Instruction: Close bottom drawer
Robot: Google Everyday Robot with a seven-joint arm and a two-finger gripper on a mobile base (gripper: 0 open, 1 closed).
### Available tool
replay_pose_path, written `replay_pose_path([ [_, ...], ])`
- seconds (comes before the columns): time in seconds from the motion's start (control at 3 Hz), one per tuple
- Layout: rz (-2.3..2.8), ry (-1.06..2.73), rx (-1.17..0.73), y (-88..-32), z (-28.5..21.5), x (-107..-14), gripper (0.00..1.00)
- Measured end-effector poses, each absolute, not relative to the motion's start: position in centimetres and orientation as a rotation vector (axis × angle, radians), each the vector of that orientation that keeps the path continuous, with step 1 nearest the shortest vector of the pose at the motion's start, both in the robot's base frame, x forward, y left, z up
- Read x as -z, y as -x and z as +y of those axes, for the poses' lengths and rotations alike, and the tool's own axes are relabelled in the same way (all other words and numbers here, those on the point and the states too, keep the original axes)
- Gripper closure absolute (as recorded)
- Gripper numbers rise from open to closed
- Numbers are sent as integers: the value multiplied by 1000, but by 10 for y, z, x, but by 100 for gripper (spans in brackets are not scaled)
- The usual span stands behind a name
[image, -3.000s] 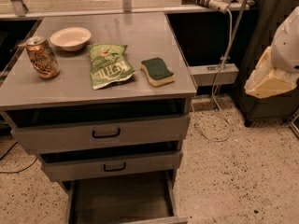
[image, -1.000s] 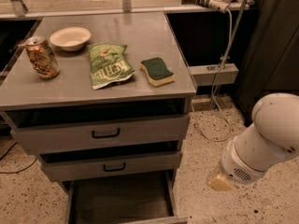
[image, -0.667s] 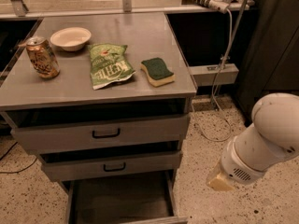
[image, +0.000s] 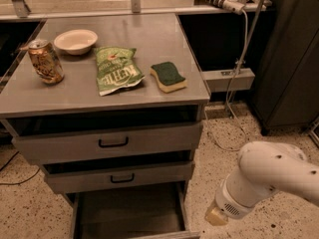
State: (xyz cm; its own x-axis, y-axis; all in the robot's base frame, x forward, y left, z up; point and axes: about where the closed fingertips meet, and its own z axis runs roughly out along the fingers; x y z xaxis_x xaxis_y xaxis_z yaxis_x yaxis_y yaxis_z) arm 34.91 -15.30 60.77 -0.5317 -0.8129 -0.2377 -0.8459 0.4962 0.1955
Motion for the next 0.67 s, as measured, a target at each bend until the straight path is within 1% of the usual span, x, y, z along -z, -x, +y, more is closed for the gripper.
replay_pose_path([
  [0.33,2681,1429,-541,-344,-139,-549,100],
  [0.67,2681,1429,-541,-344,-139,-549,100],
])
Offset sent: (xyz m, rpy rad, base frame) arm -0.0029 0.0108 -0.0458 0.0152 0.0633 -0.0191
